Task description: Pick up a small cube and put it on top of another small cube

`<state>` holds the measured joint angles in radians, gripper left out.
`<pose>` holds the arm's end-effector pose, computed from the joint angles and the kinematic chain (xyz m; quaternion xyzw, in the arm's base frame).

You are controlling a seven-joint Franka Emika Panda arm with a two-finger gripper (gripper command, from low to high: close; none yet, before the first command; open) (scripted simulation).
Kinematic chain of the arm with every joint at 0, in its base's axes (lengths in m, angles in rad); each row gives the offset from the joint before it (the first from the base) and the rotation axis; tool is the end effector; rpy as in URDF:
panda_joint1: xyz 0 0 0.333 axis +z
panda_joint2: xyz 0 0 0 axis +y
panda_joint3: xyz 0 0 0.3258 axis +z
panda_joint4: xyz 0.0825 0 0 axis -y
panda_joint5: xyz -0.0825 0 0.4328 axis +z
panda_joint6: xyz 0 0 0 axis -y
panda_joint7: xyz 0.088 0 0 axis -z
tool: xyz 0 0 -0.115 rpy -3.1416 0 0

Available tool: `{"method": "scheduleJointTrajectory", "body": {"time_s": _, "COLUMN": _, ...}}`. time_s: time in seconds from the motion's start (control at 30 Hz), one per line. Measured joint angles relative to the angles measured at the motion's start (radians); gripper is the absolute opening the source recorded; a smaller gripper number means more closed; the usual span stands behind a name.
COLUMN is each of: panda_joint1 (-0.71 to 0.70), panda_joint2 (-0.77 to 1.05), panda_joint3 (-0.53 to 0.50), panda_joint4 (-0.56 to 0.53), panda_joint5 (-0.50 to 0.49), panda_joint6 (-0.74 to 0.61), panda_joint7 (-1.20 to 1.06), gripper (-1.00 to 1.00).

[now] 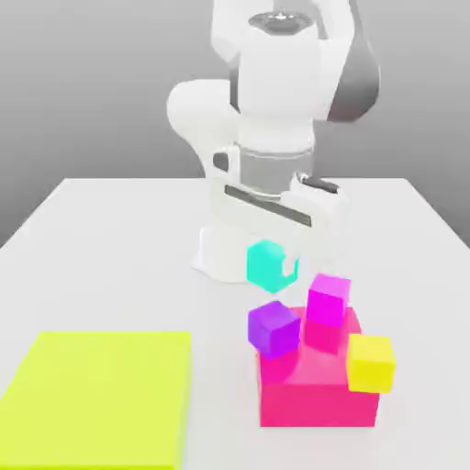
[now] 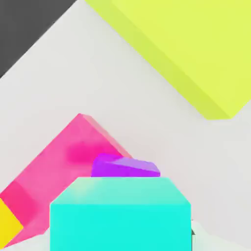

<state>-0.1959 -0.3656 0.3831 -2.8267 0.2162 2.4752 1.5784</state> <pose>0.3813 0.0535 0.2597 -0.7020 0.7122 -0.0007 0.0001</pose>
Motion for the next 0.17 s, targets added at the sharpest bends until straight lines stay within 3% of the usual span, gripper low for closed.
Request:
{"method": "scheduleJointTrajectory", "body": {"time_s": 0.07, "panda_joint1": -0.007, "panda_joint2": 0.066, "panda_joint3": 0.015, "panda_joint4": -0.018, "panda_joint5": -0.008, "panda_joint6": 0.083, "panda_joint7": 0.011, "gripper": -1.0}}
{"method": "scheduleJointTrajectory", "body": {"time_s": 0.1, "panda_joint1": -0.008, "panda_joint2": 0.085, "panda_joint3": 0.017, "panda_joint4": -0.023, "panda_joint5": -0.012, "panda_joint6": 0.107, "panda_joint7": 0.015, "gripper": 1.0}}
{"method": "scheduleJointTrajectory", "body": {"time_s": 0.17, "panda_joint1": -0.008, "panda_joint2": 0.085, "panda_joint3": 0.017, "panda_joint4": -0.023, "panda_joint5": -0.012, "panda_joint6": 0.107, "panda_joint7": 0.015, "gripper": 1.0}}
